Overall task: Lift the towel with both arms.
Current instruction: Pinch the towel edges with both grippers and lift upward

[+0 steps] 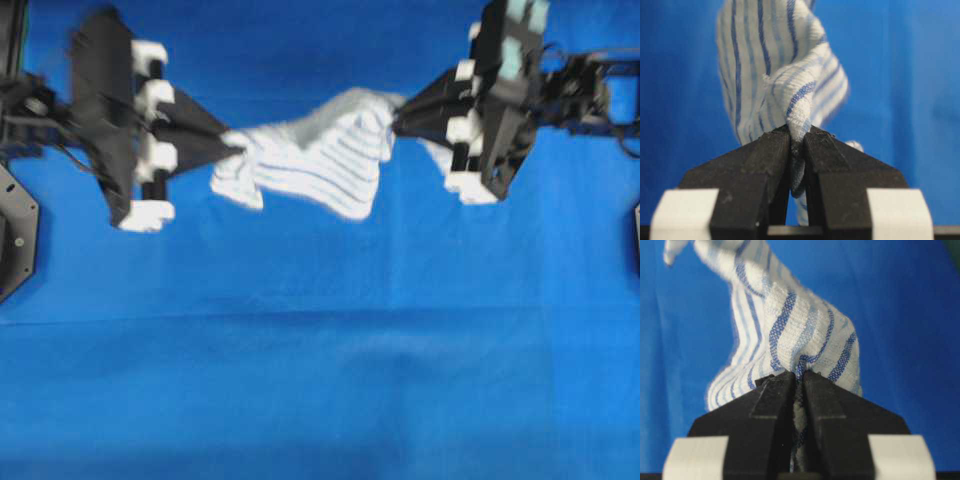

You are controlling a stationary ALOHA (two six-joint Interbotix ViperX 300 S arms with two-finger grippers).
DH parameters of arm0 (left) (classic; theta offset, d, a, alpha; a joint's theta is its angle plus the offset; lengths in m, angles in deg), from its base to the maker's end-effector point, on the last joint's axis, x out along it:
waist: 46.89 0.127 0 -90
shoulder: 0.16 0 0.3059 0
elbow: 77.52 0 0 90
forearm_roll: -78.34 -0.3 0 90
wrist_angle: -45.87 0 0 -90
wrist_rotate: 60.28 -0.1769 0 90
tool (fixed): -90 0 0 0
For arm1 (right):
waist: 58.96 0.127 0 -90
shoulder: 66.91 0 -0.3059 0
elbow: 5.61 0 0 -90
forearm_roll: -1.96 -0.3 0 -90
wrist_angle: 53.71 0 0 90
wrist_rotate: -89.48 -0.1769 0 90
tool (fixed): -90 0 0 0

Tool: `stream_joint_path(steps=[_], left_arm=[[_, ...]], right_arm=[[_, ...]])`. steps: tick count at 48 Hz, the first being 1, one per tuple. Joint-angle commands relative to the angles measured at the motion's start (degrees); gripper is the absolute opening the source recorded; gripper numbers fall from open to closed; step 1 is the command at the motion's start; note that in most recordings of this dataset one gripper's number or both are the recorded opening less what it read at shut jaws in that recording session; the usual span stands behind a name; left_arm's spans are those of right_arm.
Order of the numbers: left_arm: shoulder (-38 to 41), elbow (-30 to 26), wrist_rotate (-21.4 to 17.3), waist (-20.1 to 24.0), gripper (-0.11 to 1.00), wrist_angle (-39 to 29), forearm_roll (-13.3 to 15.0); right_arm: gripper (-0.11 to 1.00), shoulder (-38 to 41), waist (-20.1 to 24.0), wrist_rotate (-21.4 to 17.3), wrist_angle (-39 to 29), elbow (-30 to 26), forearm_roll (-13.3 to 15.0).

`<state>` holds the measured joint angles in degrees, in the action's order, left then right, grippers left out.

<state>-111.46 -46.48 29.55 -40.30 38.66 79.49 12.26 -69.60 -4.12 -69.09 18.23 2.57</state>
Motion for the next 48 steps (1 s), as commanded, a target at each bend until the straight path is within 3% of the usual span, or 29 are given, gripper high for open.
stream_joint_path(steps=[1,20,42,45,48], left_arm=[[-2.3,-3.0,0.0,0.4,0.03,-0.3,0.1],[-4.1,-9.7,-0.9,0.4,0.03,-1.8,0.1],[-4.2,-10.0,-1.4,0.4,0.04,-2.6,0.1],[-4.4,-10.0,-1.4,0.4,0.09,-2.5,0.1],[-4.7,-9.9,-1.4,0.4,0.23,-2.1,0.1]], right_arm=[[0.07,-2.5,-0.2,0.1,-3.0,-4.4,1.0],[0.07,-4.9,-0.2,0.3,-11.7,-14.5,3.0],[0.07,-5.0,-0.2,2.1,-10.7,-14.8,3.0],[0.08,-5.1,-0.2,2.3,-10.3,-14.9,3.0],[0.08,-5.1,-0.2,2.3,-9.7,-14.9,3.0]])
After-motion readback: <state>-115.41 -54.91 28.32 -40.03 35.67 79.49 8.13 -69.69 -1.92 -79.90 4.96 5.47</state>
